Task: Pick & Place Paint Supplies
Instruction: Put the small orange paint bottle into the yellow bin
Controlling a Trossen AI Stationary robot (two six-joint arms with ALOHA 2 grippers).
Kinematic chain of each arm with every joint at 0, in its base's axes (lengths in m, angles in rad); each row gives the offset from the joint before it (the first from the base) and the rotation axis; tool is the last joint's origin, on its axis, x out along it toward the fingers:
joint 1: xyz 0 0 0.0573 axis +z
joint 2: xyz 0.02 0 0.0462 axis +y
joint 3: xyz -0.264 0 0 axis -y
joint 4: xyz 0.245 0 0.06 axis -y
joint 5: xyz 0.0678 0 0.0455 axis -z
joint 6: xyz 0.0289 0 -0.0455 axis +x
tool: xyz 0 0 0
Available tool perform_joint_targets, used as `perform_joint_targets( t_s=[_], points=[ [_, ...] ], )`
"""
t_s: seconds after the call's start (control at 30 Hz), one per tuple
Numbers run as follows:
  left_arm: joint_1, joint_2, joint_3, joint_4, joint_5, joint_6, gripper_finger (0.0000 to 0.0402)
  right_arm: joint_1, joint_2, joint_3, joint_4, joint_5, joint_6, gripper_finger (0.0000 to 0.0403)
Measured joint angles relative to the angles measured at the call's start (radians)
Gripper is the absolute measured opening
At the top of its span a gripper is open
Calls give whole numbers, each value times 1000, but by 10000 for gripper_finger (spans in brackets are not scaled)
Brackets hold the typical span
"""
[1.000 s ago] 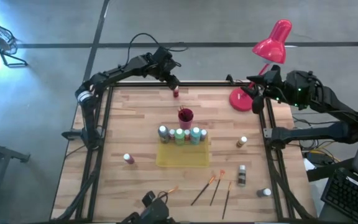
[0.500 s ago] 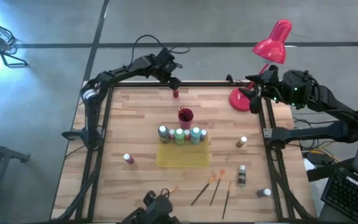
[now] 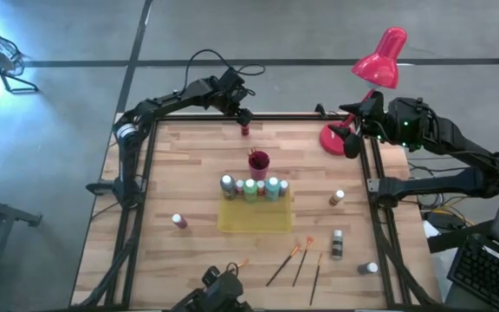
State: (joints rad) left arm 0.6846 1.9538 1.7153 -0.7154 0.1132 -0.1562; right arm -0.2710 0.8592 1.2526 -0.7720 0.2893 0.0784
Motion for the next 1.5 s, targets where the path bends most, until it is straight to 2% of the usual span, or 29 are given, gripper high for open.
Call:
perform_joint_targets(
  t_s=[0.37, 1.1, 1.5],
  points=[
    [0, 27, -1, 9, -1, 13, 298, 0, 8, 0, -2, 0, -9, 363],
    [-1, 68, -28, 53, 3, 27, 297, 0, 8, -1, -2, 0, -7, 364],
    [-1, 68, -69, 123, 9, 32, 271, 0, 8, -3, -3, 0, -7, 364]
  ],
)
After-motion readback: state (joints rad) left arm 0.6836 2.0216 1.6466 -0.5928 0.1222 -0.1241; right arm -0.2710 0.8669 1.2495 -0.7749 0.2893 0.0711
